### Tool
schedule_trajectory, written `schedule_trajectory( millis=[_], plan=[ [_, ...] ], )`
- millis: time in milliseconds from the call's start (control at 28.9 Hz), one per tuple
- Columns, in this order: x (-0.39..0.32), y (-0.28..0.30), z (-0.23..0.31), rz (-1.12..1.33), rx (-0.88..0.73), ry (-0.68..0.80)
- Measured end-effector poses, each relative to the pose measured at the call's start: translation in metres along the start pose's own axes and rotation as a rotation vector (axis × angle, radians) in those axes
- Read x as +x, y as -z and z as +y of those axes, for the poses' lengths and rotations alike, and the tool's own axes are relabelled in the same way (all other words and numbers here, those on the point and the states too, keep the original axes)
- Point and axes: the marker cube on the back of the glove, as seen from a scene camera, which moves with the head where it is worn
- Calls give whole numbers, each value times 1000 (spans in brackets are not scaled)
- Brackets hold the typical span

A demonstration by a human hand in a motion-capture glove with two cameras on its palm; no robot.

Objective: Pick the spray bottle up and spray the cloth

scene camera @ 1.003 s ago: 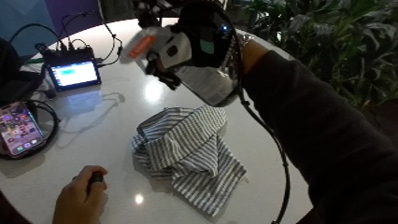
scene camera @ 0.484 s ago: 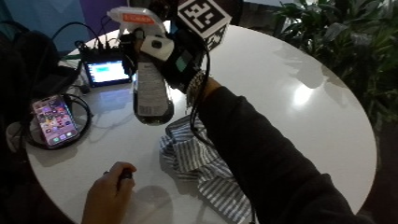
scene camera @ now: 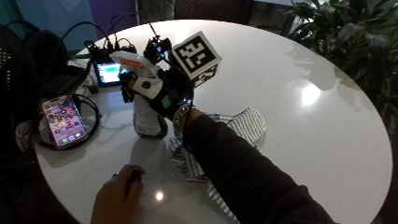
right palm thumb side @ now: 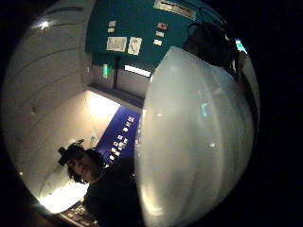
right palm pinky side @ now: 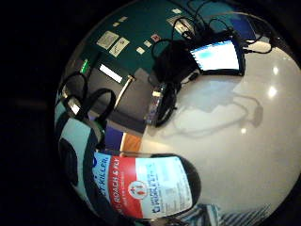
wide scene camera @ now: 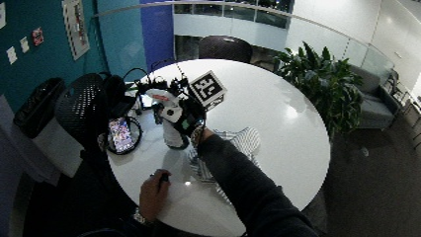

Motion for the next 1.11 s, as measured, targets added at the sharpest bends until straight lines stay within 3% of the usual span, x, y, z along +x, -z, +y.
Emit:
schedule_trajectory(
  millis=[692,1107],
  plan=[
    [0,10,1,-6,24,15],
    [8,4,10,73,-71,-98]
  ],
)
